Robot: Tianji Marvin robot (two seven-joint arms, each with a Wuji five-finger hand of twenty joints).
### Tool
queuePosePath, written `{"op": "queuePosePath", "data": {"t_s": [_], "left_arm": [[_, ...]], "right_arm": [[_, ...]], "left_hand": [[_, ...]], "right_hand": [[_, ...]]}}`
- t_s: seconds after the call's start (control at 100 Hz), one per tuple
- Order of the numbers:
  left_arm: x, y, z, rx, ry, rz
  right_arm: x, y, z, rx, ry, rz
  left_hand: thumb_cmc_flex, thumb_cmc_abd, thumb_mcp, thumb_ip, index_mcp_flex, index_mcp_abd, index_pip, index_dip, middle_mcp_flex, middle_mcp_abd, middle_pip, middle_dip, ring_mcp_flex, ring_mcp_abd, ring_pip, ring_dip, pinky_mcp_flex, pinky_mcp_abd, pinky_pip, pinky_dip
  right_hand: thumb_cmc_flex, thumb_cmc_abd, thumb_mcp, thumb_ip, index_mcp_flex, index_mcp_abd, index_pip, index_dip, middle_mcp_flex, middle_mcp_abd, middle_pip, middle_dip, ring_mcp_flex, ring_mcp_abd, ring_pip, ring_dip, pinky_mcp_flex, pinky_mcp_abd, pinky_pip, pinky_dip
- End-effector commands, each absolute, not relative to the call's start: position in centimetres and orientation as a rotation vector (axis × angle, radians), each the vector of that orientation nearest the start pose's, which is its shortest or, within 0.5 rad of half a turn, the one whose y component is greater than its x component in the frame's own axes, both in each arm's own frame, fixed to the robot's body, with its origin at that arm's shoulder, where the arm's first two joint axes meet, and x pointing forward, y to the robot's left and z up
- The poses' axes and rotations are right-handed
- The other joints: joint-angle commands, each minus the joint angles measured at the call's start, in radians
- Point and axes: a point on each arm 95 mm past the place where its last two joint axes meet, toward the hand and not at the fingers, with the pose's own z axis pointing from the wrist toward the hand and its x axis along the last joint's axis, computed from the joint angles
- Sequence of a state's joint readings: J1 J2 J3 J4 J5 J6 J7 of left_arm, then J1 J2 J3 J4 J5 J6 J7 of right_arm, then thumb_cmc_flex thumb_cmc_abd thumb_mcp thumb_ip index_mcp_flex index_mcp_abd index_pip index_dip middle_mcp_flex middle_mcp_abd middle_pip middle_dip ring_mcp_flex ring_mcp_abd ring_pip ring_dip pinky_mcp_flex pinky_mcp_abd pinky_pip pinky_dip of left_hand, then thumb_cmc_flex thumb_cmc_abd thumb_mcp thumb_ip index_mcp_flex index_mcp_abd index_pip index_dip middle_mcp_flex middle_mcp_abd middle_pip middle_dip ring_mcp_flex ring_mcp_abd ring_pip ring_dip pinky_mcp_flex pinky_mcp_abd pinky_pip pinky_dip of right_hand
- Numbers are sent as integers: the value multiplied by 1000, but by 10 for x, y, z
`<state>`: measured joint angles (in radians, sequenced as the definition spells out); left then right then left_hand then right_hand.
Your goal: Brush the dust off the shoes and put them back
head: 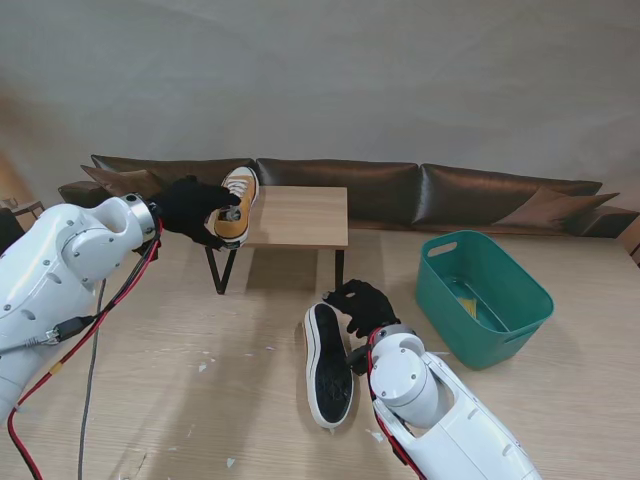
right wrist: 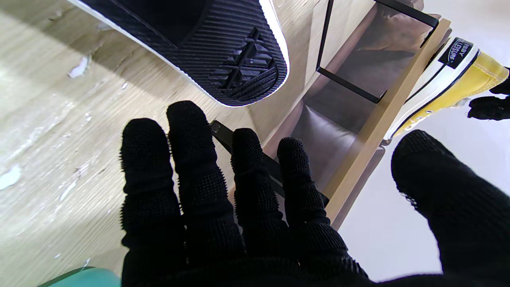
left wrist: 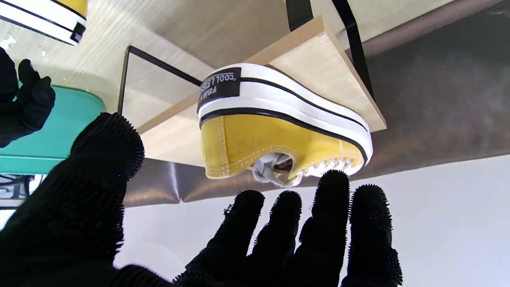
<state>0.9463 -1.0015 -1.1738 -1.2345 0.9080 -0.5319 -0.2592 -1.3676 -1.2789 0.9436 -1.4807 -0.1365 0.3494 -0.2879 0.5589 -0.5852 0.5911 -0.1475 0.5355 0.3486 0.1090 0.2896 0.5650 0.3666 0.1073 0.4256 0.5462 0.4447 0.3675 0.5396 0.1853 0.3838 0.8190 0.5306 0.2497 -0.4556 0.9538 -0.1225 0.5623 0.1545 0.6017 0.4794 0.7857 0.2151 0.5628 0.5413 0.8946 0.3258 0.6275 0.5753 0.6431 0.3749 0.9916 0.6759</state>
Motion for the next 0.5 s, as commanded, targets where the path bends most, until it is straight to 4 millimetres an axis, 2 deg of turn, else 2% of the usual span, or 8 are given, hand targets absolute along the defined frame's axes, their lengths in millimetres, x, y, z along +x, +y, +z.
{"op": "queuePosePath", "data": {"t_s": [0.0,0.13,0.22,0.24,0.29,0.42,0.44,0.49], "left_arm": [[544,61,-178,-795,1848,-1473],[542,61,-177,-787,1832,-1486],[538,59,-171,-767,1809,-1511],[537,58,-169,-763,1802,-1519],[534,56,-165,-749,1779,-1542],[525,45,-155,-731,1707,-1613],[524,42,-154,-734,1698,-1625],[519,36,-152,-749,1673,-1656]], "right_arm": [[427,105,-336,-2527,-1007,-2069],[427,105,-336,-2527,-1007,-2068],[427,105,-337,-2525,-1008,-2069],[427,105,-337,-2525,-1009,-2069],[427,105,-336,-2524,-1009,-2072],[425,104,-333,-2517,-1005,-2093],[425,104,-333,-2515,-1008,-2097],[424,103,-331,-2511,-1017,-2106]], "left_hand": [[-27,8,-13,23,-15,23,-5,-6,-15,26,-10,-9,-21,24,-22,-8,-15,32,-19,10],[-31,18,-13,24,-22,20,-7,-9,-26,29,-15,-12,-37,26,-31,-12,-24,29,-28,15],[-46,59,-25,25,-31,-4,-10,-11,-36,15,-19,-17,-67,29,-51,-21,-47,29,-44,16],[-35,80,-64,33,-31,-9,-8,-12,-38,10,-19,-24,-74,26,-63,-30,-54,29,-56,30],[-40,115,-81,38,-26,-26,-4,-11,-36,1,-16,-26,-83,17,-66,-31,-67,29,-65,37],[-20,164,-114,52,5,-57,17,4,-4,-20,-6,-15,-79,15,-58,-20,-76,20,-53,75],[3,178,-151,59,13,-63,19,12,7,-21,-3,-5,-75,16,-53,-11,-74,19,-50,95],[22,185,-161,63,37,-68,31,21,34,-19,13,10,-61,16,-37,1,-65,15,-28,115]], "right_hand": [[-17,34,26,22,-17,0,12,-20,16,21,9,-15,17,13,12,7,-330,18,3,12],[-16,33,26,22,-17,0,12,-20,18,21,10,-14,17,14,12,7,-331,18,3,12],[-16,33,25,22,-17,0,12,-21,18,20,10,-14,17,15,12,8,-330,17,4,13],[-16,33,26,22,-17,0,12,-21,17,20,9,-14,17,15,12,8,-330,18,4,13],[-16,33,26,22,-17,1,11,-21,18,22,9,-14,17,15,12,8,-329,18,4,13],[-16,32,25,21,-15,1,12,-21,16,22,9,-14,16,14,11,7,-328,19,4,13],[-16,33,25,21,-15,1,12,-21,15,22,8,-14,16,13,11,8,-328,19,5,13],[-18,33,25,21,-13,-1,12,-21,13,21,8,-15,15,12,11,7,-327,20,5,13]]}}
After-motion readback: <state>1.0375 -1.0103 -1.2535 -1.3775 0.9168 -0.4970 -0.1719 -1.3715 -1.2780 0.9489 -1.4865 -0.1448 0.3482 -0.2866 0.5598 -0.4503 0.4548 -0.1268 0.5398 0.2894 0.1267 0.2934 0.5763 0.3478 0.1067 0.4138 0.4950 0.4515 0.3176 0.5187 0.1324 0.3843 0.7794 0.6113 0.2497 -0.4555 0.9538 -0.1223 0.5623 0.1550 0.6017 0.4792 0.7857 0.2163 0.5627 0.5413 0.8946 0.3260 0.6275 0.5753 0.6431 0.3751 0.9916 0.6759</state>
